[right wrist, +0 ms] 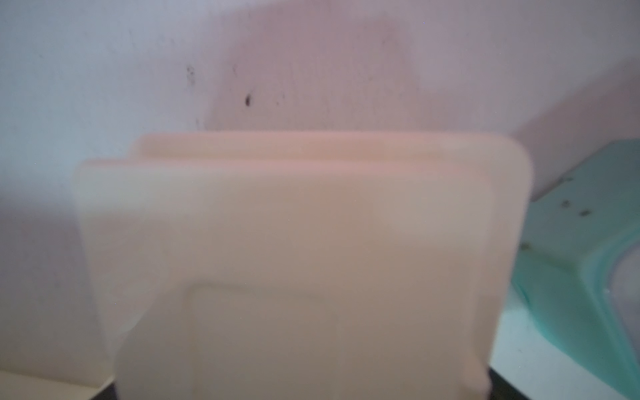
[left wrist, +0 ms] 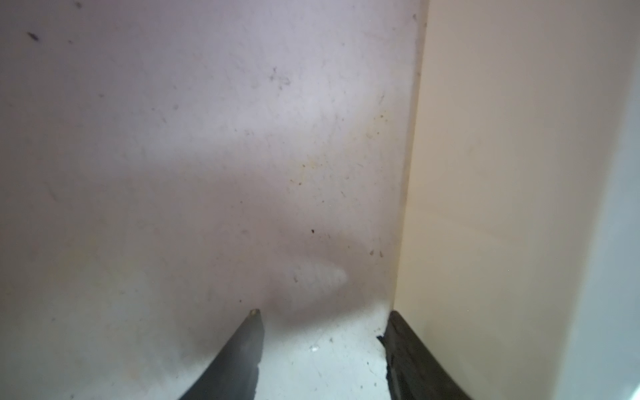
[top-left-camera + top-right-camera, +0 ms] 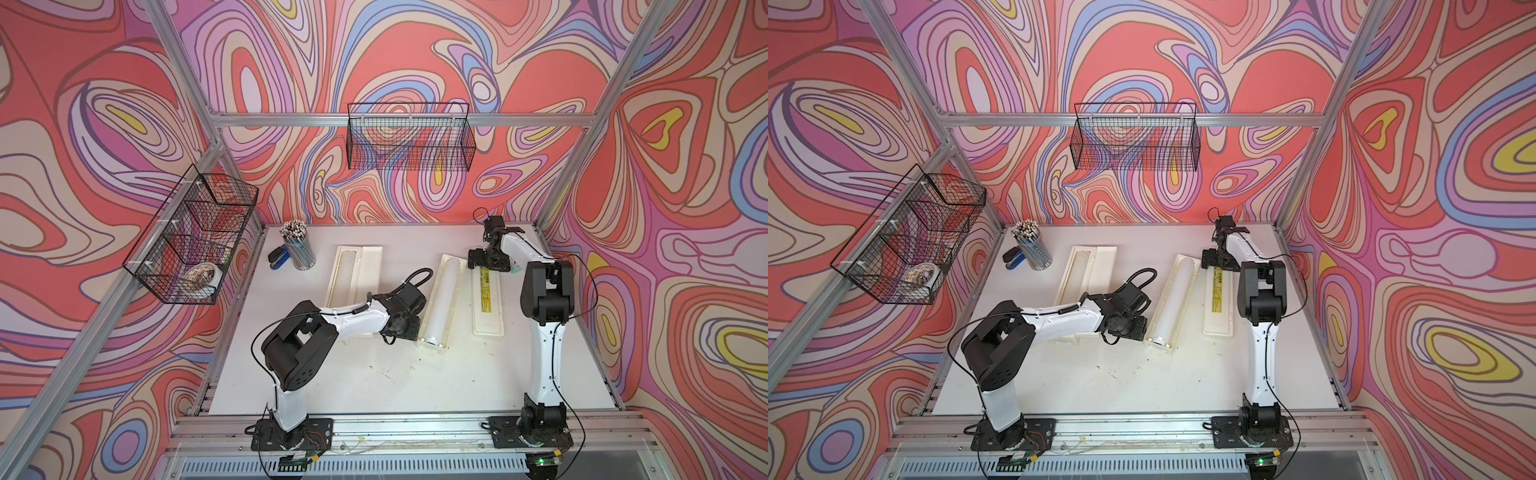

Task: Put plastic wrap rolls into dispensers
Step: Adjust the plastic wrap cutting box at the center of the board.

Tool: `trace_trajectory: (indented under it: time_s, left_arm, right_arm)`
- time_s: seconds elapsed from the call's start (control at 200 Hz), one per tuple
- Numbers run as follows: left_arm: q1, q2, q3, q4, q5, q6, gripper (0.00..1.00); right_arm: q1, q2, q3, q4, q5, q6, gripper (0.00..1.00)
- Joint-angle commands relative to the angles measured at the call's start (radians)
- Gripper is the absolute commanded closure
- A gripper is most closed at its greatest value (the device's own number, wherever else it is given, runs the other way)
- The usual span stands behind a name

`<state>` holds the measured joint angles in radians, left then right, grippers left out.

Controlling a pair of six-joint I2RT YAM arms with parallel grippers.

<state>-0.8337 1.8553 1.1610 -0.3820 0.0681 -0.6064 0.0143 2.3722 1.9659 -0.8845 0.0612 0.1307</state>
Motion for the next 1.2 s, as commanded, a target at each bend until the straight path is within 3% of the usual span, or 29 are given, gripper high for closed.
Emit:
trace_trajectory:
  time_s: [0.0, 0.225, 0.591, 0.801, 0.931, 1.052, 1.192]
  left_arm:
    - [-0.015, -0.029, -0.007, 0.044, 0.036, -0.007, 0.40]
    - [-0.018, -0.046, -0.037, 0.081, 0.065, -0.010, 0.42]
    - [-0.035, -0.132, -0.087, 0.216, 0.098, 0.047, 0.41]
    - [-0.087, -0.076, -0.058, 0.228, 0.157, 0.059, 0.41]
    - [-0.094, -0.114, -0.042, 0.194, 0.058, 0.103, 0.35]
    - [-0.093, -0.183, -0.034, 0.183, -0.037, 0.189, 0.30]
    - [-0.093, -0.175, 0.053, 0.167, -0.018, 0.252, 0.28]
  right_arm:
    - [0.014, 0.166, -0.029, -0.110, 0.145, -0.047, 0.02]
    - [0.022, 0.094, -0.107, -0.040, 0.098, -0.036, 0.02]
    - [0.022, -0.063, -0.196, 0.052, -0.167, -0.027, 0.02]
    - [0.022, -0.117, -0.243, 0.078, -0.163, -0.053, 0.02]
    - [0.024, -0.100, -0.207, 0.027, -0.127, -0.088, 0.02]
    - [0.007, -0.149, -0.301, 0.136, -0.279, -0.066, 0.02]
    - [0.007, -0.131, -0.266, 0.091, -0.241, -0.068, 0.02]
